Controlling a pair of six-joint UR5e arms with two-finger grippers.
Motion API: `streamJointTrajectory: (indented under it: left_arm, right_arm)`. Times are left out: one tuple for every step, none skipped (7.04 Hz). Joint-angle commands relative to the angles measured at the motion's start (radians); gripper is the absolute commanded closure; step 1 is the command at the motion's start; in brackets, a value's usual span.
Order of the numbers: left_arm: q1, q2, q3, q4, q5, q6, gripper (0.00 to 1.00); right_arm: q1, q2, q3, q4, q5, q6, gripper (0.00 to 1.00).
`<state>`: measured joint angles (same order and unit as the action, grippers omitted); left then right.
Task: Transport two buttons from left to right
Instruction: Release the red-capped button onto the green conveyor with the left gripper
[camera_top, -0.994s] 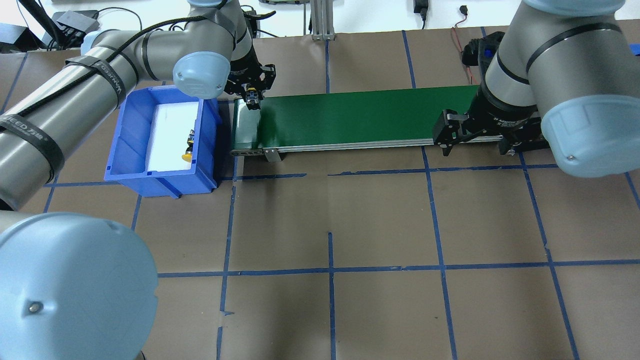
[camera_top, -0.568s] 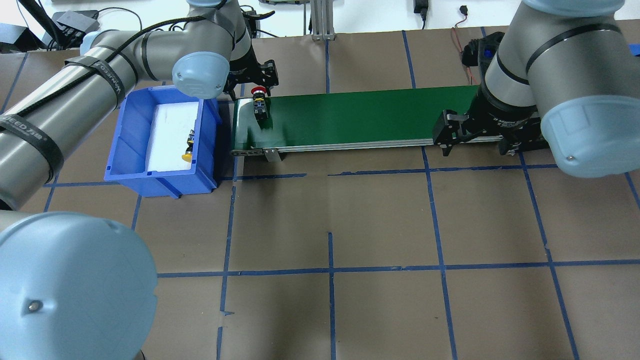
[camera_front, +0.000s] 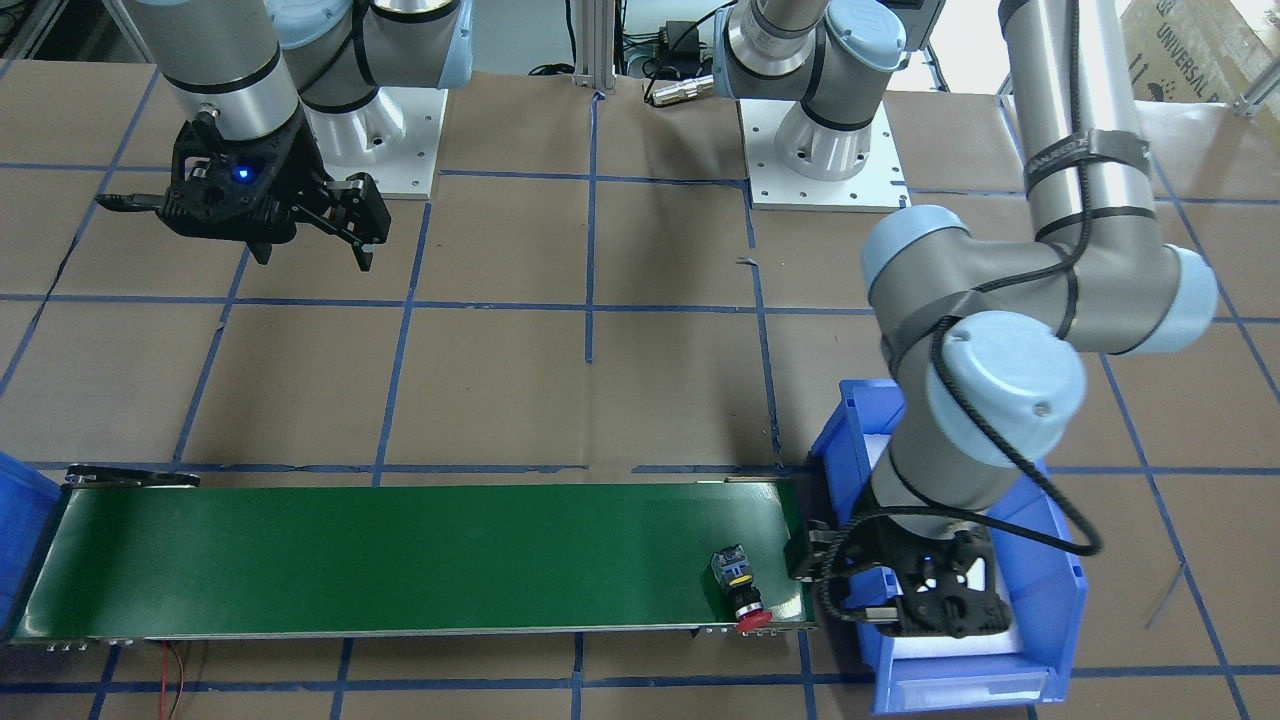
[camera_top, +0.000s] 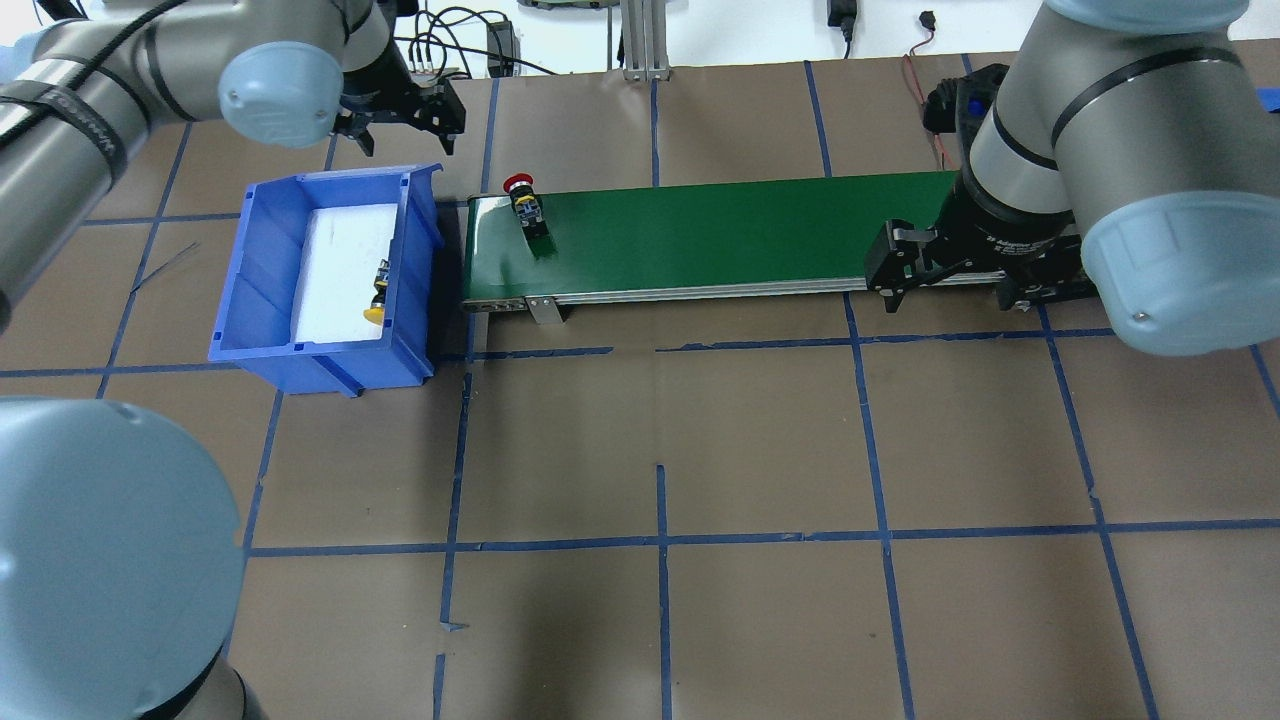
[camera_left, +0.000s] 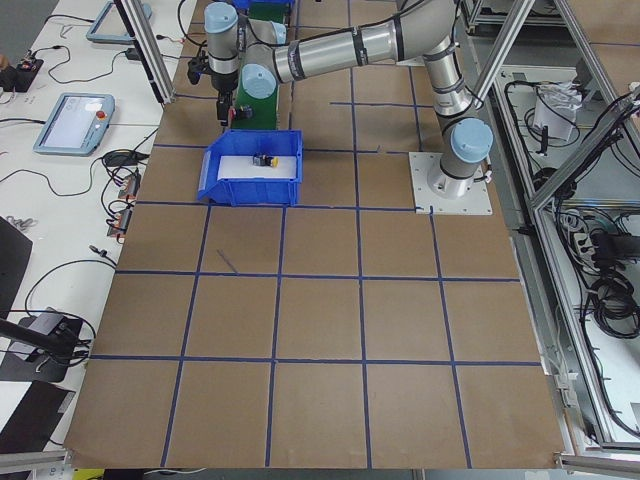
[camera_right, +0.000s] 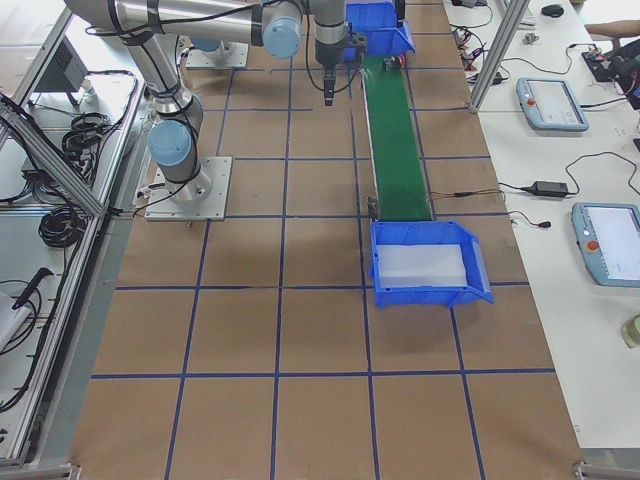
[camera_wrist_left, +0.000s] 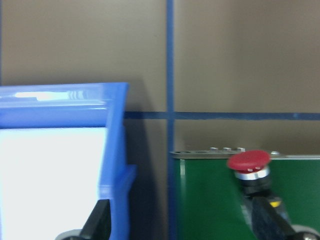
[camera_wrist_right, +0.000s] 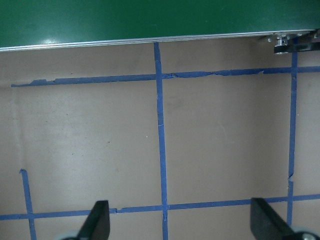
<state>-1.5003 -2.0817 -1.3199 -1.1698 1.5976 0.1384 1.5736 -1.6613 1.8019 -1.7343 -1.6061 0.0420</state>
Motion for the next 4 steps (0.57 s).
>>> streamJointTrajectory:
  left_arm:
    - [0.087, 0.017, -0.008, -0.011, 0.001, 0.255, 0.00]
    - [0.094, 0.020, -0.015, -0.011, 0.001, 0.280, 0.00]
    - [0.097, 0.037, -0.030, -0.013, 0.001, 0.280, 0.00]
    - [0.095, 0.051, -0.085, -0.001, 0.001, 0.283, 0.00]
  right_arm:
    - [0.000, 0.000, 0.004, -0.001, 0.000, 0.001, 0.00]
    - [-0.001, 0.000, 0.004, -0.028, 0.000, 0.001, 0.00]
    - [0.000, 0.002, 0.007, -0.036, 0.000, -0.001, 0.00]
    - [0.000, 0.000, 0.014, -0.036, 0.000, -0.001, 0.00]
